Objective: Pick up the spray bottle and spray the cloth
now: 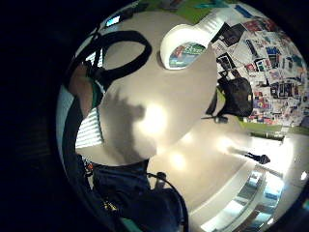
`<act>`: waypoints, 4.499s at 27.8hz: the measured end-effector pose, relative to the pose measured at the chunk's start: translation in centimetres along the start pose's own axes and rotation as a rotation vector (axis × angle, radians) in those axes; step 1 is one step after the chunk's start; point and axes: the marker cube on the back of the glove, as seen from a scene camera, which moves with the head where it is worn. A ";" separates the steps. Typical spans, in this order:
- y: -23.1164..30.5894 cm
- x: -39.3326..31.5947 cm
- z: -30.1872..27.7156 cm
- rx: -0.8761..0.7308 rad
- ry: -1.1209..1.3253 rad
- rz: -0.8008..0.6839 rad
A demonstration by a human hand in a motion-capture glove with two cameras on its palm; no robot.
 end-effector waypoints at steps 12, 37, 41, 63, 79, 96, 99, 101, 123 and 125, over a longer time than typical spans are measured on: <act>0.4 -0.1 0.2 0.009 0.001 -0.009; 13.9 23.6 -5.3 0.346 -0.139 0.453; 11.9 27.0 -6.1 0.290 -0.162 0.489; -2.1 33.9 5.4 0.358 -1.209 0.187; -5.5 33.5 4.6 0.569 -1.221 0.373; -2.7 35.3 5.1 1.098 -1.136 0.531; -0.3 36.7 4.1 1.162 -1.157 0.538; 1.2 36.0 2.0 1.170 -1.111 0.523; -3.4 25.8 -3.9 0.789 0.228 0.413; -3.7 25.5 -3.9 0.760 0.296 0.393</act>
